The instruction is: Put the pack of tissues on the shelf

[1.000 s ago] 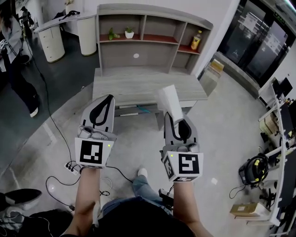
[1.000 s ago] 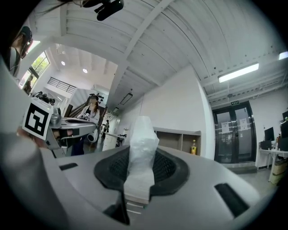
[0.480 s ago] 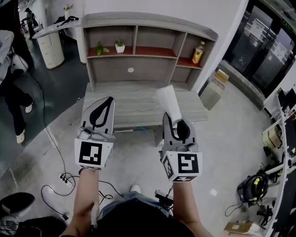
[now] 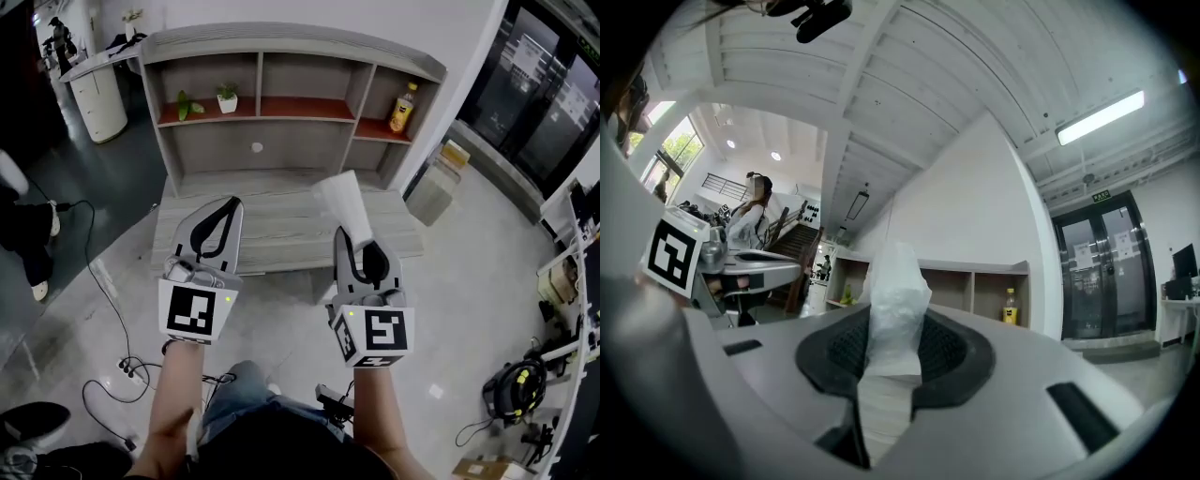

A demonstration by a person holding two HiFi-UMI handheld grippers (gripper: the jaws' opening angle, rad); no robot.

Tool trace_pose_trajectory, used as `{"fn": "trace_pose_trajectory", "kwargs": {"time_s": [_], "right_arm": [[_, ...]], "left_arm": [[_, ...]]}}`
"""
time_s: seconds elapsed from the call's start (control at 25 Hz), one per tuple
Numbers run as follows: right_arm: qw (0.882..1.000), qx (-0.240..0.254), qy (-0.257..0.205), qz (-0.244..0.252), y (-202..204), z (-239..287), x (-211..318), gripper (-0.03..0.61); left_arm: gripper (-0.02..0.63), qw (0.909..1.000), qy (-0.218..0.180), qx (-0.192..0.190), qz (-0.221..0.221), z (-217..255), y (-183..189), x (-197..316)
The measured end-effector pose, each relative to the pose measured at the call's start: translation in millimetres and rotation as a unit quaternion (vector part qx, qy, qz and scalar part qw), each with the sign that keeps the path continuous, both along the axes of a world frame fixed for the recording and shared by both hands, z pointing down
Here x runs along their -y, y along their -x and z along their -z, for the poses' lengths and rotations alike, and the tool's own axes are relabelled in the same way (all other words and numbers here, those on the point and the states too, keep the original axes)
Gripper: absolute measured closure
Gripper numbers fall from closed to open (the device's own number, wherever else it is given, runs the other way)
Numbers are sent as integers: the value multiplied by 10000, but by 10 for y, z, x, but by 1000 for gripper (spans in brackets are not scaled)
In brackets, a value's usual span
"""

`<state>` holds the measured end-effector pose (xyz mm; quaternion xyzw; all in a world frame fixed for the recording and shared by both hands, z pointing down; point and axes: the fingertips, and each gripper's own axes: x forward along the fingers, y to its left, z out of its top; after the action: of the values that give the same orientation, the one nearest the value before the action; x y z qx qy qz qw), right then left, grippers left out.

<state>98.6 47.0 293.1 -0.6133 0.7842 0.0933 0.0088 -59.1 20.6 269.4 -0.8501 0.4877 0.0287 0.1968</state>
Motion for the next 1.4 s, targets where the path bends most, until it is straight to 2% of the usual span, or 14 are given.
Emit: {"fn": "trace_pose_trajectory", "kwargs": {"time_s": [0.32, 0.68, 1.4], "right_arm": [[10000, 52, 52, -25, -131, -53, 417, 468], [9999, 36, 40, -114, -224, -30, 1100, 468], [9998, -107, 114, -118, -111, 117, 2891, 468]], "left_arm": [[601, 9999, 66, -75, 6, -41, -105, 446], [601, 9998, 9, -193, 13, 8, -122, 1186], [601, 9991, 12, -406, -146, 137, -72, 2957]]}}
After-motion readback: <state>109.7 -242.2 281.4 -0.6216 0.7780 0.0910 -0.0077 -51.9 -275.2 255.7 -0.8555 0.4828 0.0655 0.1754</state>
